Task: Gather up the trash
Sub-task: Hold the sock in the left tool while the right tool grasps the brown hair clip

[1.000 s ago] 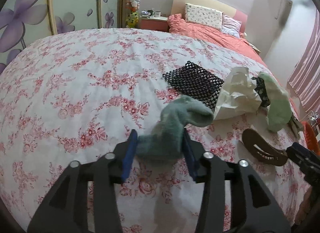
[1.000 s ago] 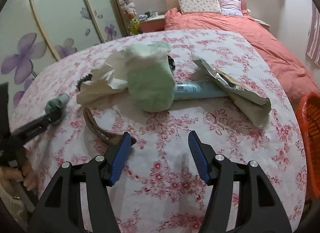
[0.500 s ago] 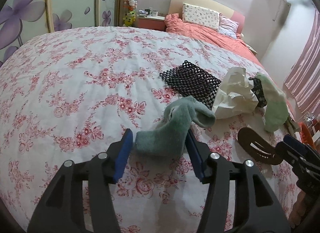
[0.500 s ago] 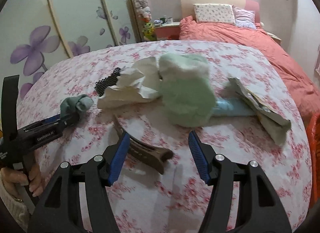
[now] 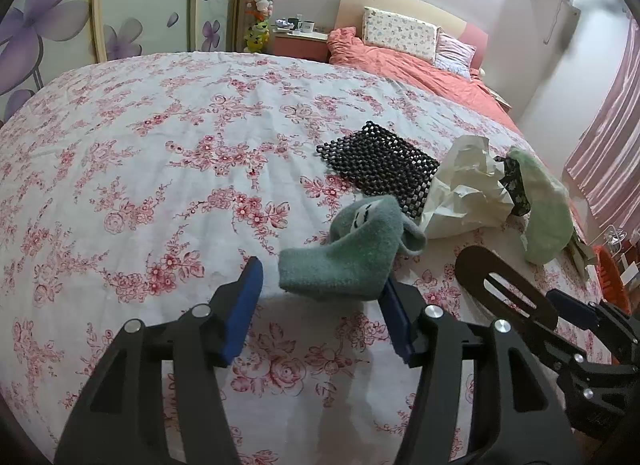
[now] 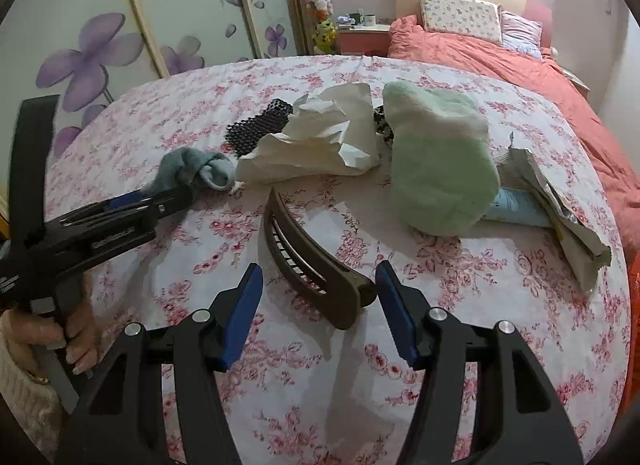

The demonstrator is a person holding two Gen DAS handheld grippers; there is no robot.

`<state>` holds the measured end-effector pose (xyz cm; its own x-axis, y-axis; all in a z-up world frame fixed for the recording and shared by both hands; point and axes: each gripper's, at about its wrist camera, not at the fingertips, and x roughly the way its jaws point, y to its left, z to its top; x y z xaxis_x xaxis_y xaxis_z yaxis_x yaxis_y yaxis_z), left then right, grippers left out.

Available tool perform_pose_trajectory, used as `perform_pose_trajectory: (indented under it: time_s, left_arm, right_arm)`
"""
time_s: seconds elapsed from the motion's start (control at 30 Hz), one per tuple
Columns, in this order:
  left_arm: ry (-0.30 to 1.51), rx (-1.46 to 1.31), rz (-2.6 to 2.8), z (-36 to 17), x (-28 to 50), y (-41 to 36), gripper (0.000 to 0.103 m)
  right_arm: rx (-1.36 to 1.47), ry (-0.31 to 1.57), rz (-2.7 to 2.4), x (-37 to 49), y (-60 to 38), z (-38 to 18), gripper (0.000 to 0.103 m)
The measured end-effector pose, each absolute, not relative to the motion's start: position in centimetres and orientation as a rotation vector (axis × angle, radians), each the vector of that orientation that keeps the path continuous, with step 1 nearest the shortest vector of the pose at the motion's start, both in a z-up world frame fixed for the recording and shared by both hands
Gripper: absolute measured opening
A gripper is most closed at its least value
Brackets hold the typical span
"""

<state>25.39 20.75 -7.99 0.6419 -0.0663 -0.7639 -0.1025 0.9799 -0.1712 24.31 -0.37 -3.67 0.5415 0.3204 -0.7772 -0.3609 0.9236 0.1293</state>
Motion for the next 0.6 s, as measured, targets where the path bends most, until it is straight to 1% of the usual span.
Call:
perform_pose_trajectory:
  time_s: [0.1,0.13,0.17,0.2,0.23,0.3,0.4,0.53,0.6]
  left_arm:
    - [0.876,-0.205,0.021,-8.0,25.4,20.9,0.057]
    - [0.875,-0.206,0.021,-8.0,25.4,20.9,0.057]
    - [0.875,-0.206,0.021,-8.0,25.4,20.8,0.057]
    - [0.876,-0.206,0.021,-8.0,25.4,20.8,0.057]
    - [0.875,-0.206,0.021,-8.0,25.4,20.8,0.057]
    - [0.876,-0.204,0.021,-8.0,25.4,20.8,0.057]
    - [0.876,-0.206,0.021,-8.0,25.4,20.8,0.057]
    - [0.875,-0.209,0.019,-8.0,25.3,20.8,0.057]
    - [0.875,-0.208,0.018,-8.0,25.4,20.8,0.058]
  right_arm:
    - [-0.088,0.927,0.377,25.2,0.2,-4.6,0.060]
    - [-0.092,0.935,0.366,25.4,0.1,-4.9,0.058]
    - [-0.098,0.915,0.354,25.3,0.0,-4.9,0.055]
    - [-0.095,0.914,0.343,25.3,-0.2,-4.8,0.046]
    - [-0.079,0.917,0.341,25.3,-0.5,-4.7,0.039]
    - [-0.020,0.927,0.337,25.3,-1.6,-4.6,0.037]
    - [0.034,0.930,0.292,24.8,-3.6,-4.5,0.035]
    - [0.141,0.967,0.220,23.8,-6.8,-4.8,0.035]
    - [0.148,0.963,0.218,23.3,-7.3,-4.8,0.035]
